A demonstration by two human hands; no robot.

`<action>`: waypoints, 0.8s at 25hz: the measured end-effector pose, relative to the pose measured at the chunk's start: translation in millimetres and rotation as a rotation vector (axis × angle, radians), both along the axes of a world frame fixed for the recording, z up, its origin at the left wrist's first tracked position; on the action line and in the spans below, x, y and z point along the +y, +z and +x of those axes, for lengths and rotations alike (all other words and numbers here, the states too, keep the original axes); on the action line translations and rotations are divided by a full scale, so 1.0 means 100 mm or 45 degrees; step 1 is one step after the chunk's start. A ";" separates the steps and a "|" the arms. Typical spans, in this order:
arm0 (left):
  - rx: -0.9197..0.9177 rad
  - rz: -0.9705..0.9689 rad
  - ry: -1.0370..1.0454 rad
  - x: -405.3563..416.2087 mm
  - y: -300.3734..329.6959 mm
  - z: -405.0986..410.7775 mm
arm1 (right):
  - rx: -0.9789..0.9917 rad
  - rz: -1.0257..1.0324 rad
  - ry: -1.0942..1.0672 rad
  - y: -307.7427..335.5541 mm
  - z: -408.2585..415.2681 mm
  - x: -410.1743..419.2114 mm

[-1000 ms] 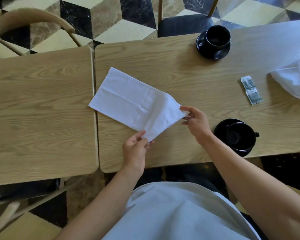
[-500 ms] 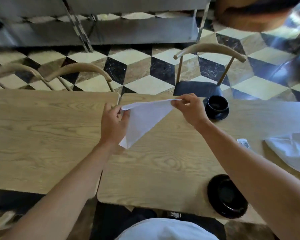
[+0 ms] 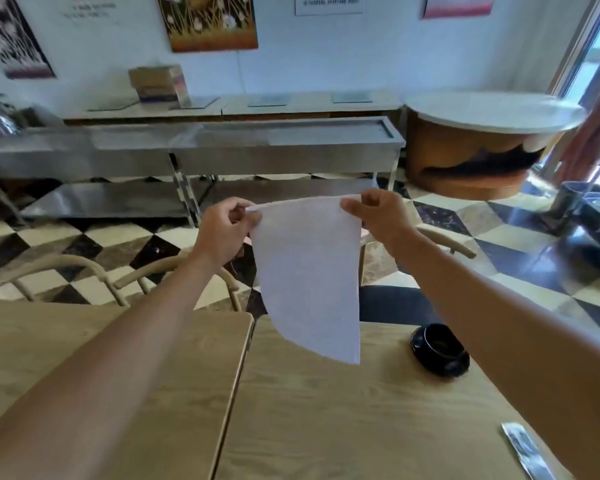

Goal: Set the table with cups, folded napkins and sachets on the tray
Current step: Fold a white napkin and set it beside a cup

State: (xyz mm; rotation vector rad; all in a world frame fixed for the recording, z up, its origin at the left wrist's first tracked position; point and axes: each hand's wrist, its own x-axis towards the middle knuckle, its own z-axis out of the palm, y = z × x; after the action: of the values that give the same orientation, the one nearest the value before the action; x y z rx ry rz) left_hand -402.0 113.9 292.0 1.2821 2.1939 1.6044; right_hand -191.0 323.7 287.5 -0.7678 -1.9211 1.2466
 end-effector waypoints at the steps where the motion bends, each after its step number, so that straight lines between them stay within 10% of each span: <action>1: 0.000 0.008 -0.040 0.05 0.09 -0.05 | 0.012 0.022 -0.019 0.11 -0.02 0.05; 8: -0.035 -0.035 -0.160 -0.03 0.12 0.03 | 0.048 -0.039 0.051 0.09 0.34 -0.02; 20: -0.280 -0.744 -0.256 -2.25 -2.42 1.62 | -0.604 -0.611 0.242 -2.60 2.10 -2.03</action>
State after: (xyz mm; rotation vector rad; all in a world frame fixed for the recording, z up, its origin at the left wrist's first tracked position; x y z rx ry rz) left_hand -240.1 -110.7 49.9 1.0467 2.0862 0.8798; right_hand 19.2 121.0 27.2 -1.2377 -2.1221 1.8064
